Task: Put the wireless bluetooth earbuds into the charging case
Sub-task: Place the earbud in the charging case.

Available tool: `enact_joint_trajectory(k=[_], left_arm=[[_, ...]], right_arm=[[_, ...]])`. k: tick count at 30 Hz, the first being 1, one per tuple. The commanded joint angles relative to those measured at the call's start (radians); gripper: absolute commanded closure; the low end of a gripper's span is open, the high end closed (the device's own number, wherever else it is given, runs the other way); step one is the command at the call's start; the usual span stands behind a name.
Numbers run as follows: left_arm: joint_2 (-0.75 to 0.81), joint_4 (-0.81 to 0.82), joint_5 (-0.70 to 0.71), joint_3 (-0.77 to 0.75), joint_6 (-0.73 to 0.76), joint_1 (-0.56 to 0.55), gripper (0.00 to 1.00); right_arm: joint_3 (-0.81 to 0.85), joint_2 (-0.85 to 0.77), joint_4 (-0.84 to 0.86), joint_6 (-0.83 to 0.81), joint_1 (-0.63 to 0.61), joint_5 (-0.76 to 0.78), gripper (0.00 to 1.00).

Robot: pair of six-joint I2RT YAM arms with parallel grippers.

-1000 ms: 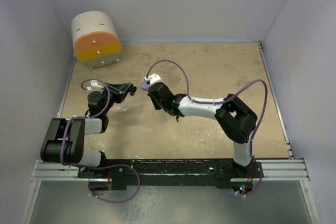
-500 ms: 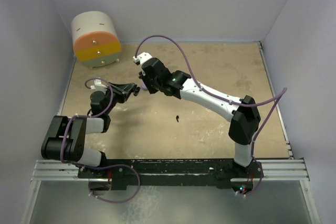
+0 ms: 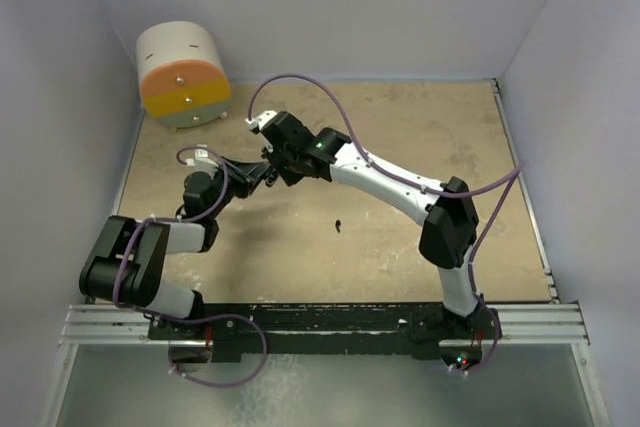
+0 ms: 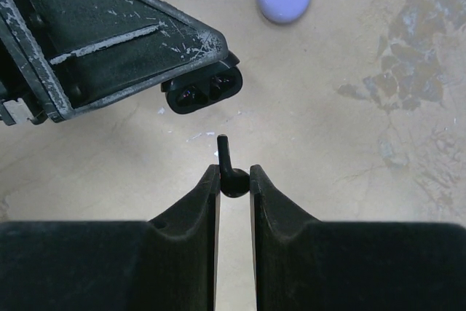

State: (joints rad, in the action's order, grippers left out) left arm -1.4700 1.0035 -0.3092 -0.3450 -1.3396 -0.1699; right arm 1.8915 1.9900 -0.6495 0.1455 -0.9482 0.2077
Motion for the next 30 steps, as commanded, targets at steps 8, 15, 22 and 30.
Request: enact_joint_trajectory(k=[8, 15, 22, 30], left_arm=[[0.065, -0.082, 0.071, -0.049, 0.141, -0.054, 1.00], [0.074, -0.095, 0.079, -0.050, 0.164, -0.076, 1.00], [0.088, -0.098, 0.081, -0.044, 0.192, -0.091, 1.00], [0.102, -0.102, 0.085, -0.047, 0.208, -0.104, 1.00]], right_arm=[[-0.059, -0.037, -0.004, -0.003, 0.000, -0.037, 0.96], [-0.073, -0.035, 0.017, -0.013, 0.000, -0.050, 0.99], [-0.074, -0.023, 0.030, -0.023, 0.000, -0.066, 1.00], [-0.069, -0.015, 0.035, -0.030, 0.001, -0.070, 1.00]])
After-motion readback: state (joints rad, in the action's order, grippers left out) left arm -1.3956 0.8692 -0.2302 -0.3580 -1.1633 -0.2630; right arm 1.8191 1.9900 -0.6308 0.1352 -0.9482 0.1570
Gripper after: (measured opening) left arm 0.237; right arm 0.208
